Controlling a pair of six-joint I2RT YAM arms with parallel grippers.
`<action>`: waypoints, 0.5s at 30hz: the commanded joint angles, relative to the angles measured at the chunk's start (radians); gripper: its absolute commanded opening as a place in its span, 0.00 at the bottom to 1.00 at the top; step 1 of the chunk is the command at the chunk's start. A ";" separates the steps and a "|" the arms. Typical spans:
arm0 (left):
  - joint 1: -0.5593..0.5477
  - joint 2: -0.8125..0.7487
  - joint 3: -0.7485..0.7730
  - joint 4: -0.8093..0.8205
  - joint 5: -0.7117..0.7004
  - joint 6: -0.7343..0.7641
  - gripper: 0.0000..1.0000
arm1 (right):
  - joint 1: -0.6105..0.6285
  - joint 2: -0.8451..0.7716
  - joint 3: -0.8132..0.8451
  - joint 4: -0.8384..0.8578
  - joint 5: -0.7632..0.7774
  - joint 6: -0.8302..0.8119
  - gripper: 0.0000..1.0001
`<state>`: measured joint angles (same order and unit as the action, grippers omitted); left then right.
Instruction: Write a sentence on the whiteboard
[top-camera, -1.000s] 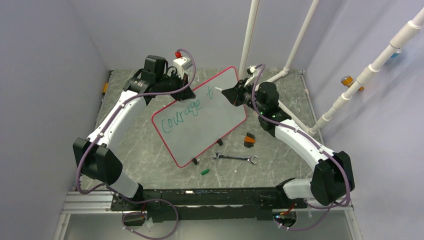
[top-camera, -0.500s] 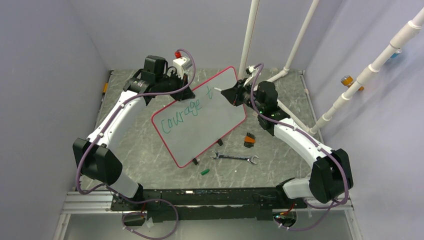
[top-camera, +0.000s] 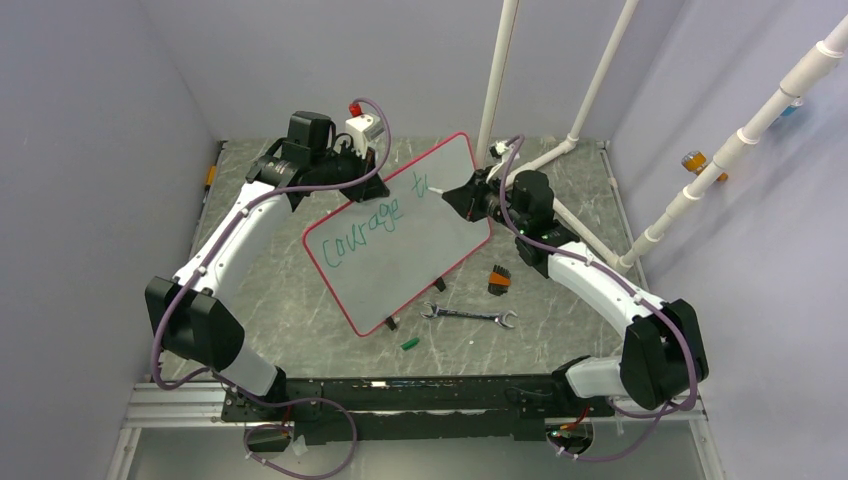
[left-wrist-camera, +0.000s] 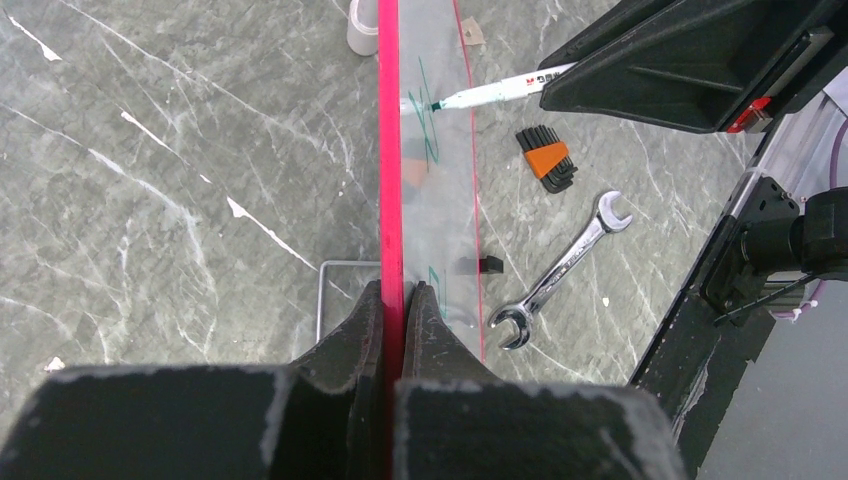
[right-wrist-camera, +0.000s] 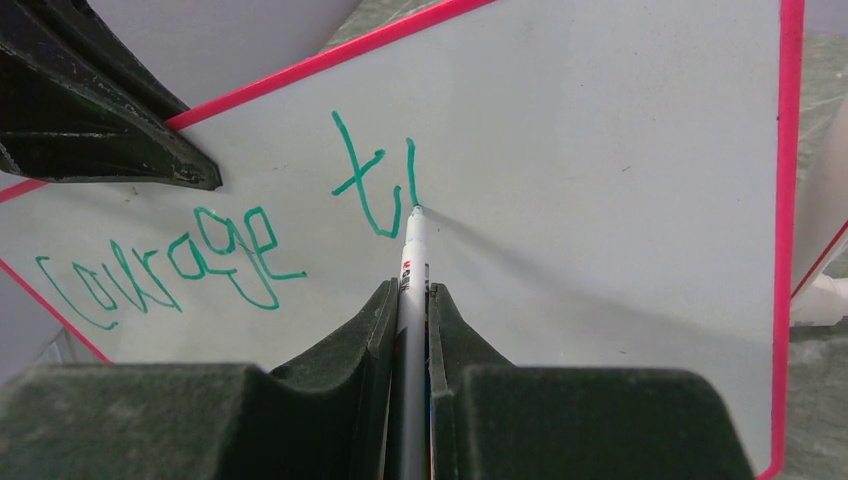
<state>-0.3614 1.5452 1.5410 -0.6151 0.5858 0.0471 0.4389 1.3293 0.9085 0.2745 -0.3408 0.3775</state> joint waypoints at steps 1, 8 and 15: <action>-0.010 -0.013 -0.025 -0.062 -0.081 0.116 0.00 | -0.003 -0.021 0.031 -0.012 0.053 -0.019 0.00; -0.013 -0.008 -0.025 -0.063 -0.073 0.113 0.00 | -0.003 0.007 0.076 -0.026 0.082 -0.050 0.00; -0.016 -0.009 -0.025 -0.062 -0.071 0.112 0.00 | -0.003 0.036 0.129 -0.020 0.066 -0.043 0.00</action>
<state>-0.3614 1.5433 1.5410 -0.6174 0.5816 0.0471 0.4389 1.3483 0.9714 0.2272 -0.2924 0.3496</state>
